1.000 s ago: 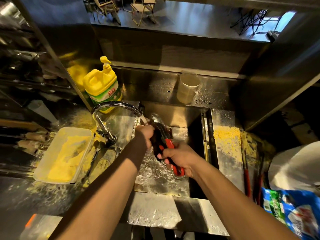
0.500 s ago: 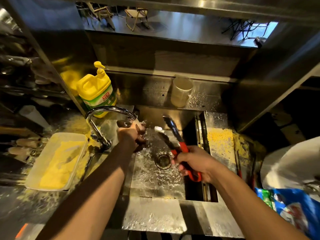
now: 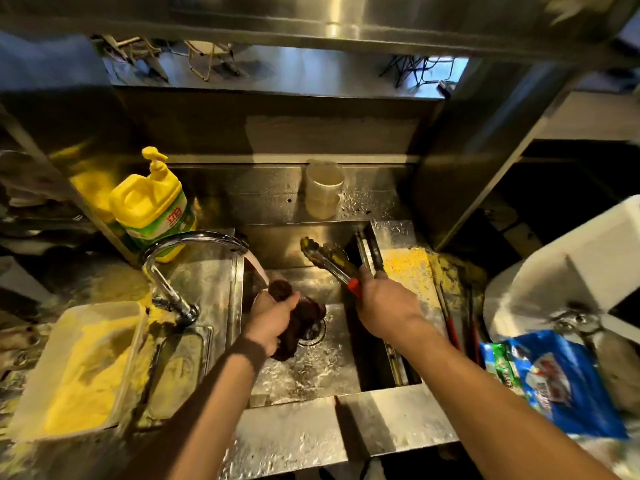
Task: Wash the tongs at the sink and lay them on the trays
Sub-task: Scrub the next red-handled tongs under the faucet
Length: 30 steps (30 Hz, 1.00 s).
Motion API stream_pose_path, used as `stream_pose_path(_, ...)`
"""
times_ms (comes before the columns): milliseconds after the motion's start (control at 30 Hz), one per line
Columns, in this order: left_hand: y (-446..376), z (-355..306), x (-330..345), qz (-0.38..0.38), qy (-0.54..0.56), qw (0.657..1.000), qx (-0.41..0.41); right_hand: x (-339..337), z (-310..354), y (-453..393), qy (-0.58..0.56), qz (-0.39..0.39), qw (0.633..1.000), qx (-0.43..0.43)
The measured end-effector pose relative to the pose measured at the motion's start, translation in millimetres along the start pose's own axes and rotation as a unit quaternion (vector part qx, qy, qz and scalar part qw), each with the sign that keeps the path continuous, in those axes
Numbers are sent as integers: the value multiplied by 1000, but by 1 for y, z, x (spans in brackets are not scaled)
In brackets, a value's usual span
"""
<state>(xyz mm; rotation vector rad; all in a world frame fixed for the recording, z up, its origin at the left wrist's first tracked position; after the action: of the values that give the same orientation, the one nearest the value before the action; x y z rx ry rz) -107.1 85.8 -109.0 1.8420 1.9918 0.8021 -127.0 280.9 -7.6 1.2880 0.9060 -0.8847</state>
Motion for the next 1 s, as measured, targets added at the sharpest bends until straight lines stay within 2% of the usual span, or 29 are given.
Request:
stream_pose_path(267, 2, -18, 47, 73, -20, 996, 36, -11, -32, 35, -159, -46, 986, 21)
stream_pose_path(500, 19, -16, 145, 160, -73, 983, 58, -17, -109, 97, -269, -122, 953, 71)
stream_pose_path(600, 46, -7, 216, 219, -104, 969, 58, -13, -162, 141, -338, -158, 922, 103)
stream_pose_path(767, 94, 14, 318, 294, -137, 943, 74, -4, -242, 215, -386, -200, 890, 140)
stream_pose_path(867, 129, 35, 383, 343, -173, 917, 109, 8, -292, 270, -407, -234, 867, 169)
stream_pose_path(1000, 184, 81, 472, 421, -204, 877, 109, 36, -361, 340, -444, -258, 817, 262)
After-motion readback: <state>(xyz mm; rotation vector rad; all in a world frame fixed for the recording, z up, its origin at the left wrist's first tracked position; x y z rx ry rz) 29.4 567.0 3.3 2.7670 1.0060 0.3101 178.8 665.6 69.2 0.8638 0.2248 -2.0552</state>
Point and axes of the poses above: each hand's wrist, its own y-axis away from the middle knuckle, its own x-axis out of the palm, z = x × y, the point moved 7 cm from there along -y, towards the middle knuckle, and after that the axes turned 10 degrees about z, right-handed, at the moved point
